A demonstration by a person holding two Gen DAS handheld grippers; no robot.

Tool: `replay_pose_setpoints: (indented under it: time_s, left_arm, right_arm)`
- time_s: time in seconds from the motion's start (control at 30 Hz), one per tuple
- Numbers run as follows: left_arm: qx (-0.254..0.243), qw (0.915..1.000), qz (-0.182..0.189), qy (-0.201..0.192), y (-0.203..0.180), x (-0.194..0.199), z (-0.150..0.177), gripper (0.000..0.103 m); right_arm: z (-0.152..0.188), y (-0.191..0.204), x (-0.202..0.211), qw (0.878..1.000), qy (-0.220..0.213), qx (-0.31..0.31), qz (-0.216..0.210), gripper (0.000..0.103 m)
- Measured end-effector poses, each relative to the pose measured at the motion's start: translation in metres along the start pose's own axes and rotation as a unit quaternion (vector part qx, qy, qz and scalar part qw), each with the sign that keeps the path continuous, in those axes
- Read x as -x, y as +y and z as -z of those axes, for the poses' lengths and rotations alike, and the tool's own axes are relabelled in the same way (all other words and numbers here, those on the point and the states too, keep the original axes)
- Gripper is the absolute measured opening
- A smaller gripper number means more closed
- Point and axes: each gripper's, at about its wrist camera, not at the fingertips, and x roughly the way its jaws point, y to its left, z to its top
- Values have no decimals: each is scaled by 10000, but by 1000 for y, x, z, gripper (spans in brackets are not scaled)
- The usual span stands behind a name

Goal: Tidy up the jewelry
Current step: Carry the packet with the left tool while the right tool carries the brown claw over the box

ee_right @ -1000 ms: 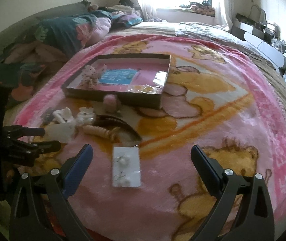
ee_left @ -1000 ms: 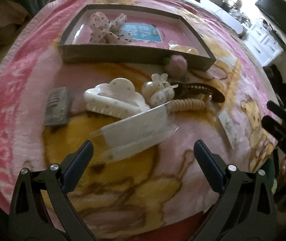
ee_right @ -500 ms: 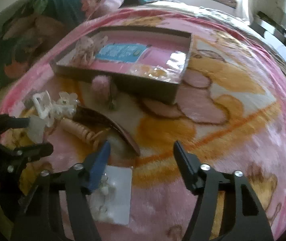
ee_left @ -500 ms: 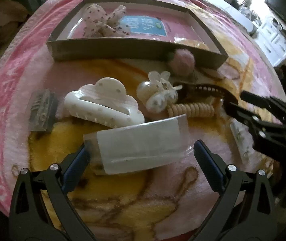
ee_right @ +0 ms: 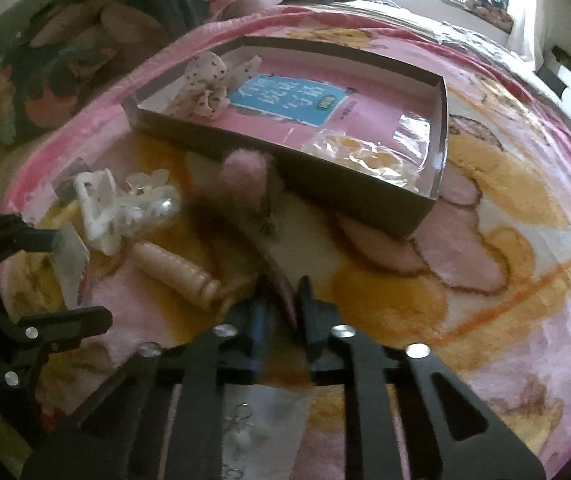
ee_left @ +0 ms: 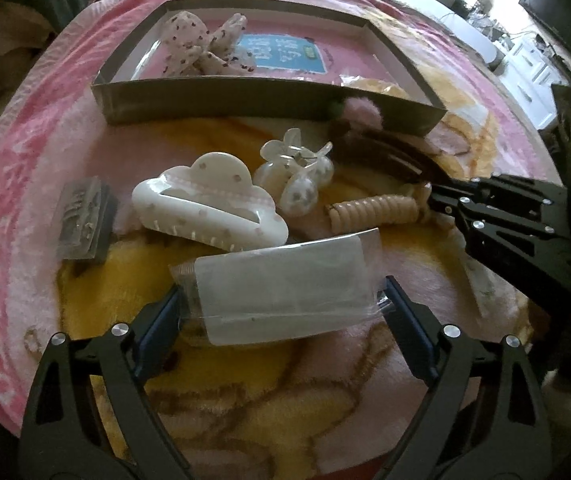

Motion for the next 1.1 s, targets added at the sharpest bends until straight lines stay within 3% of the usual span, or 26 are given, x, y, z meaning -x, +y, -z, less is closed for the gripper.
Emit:
replay_pose_setpoints:
  time_s: [0.43, 0.8, 1.1]
  left_arm:
    - [-145, 9994, 218, -214, -5, 24, 2, 85]
    - [-248, 9981, 320, -467, -10, 42, -7, 85]
    - [-261, 9969, 392, -626, -5, 52, -18, 85]
  right_arm:
    - [30, -12, 51, 9962, -607, -615, -74, 7]
    - [57, -34, 95, 9894, -916, -1087, 310, 6]
    - [55, -40, 114, 9857, -1058, -1166, 591, 6]
